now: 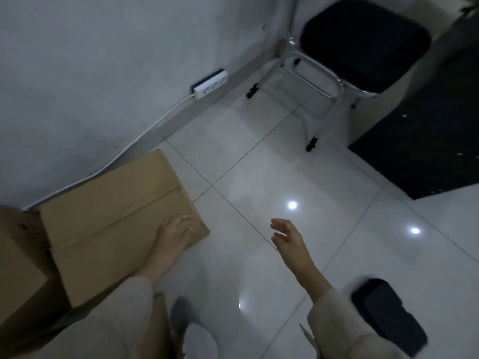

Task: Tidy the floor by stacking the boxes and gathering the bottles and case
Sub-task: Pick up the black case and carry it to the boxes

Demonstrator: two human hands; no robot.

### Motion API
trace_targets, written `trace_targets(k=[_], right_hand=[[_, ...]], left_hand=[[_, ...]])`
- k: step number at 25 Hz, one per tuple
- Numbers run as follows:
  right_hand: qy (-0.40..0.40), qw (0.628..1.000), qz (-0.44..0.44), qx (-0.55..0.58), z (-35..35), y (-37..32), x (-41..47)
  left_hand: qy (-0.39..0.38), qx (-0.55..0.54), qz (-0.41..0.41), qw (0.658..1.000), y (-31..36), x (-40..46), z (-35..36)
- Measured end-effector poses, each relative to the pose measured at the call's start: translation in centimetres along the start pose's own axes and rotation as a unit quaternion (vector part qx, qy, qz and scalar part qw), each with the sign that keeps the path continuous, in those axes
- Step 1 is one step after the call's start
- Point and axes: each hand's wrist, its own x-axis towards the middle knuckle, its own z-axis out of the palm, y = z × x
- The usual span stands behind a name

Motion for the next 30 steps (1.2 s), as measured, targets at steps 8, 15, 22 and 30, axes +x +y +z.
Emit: trace_targets(k=[8, 15, 22, 30], right_hand=[[0.099, 0.991, 0.031, 0.088, -22.0, 14.1, -12.0], [0.214, 0.958, 0.108, 0.158, -33.9, 27.6, -20.1], [0.258, 0.926, 0.169, 0.216, -36.3, 42.0, -16.5], [0.316, 0.888, 0.218, 0.252, -35.9, 59.2, -4.7]], left_hand=[[-0.052, 0.023, 0.070, 0.996, 8.9, -12.3, 20.4], [-0.167, 0.080, 0.115, 0.976, 13.2, -20.7, 38.0], [-0.227, 0.145, 0.125, 0.955, 6.1, -17.7, 53.2], [-0.233, 0.142, 0.080, 0.959, -5.3, -8.5, 69.8]])
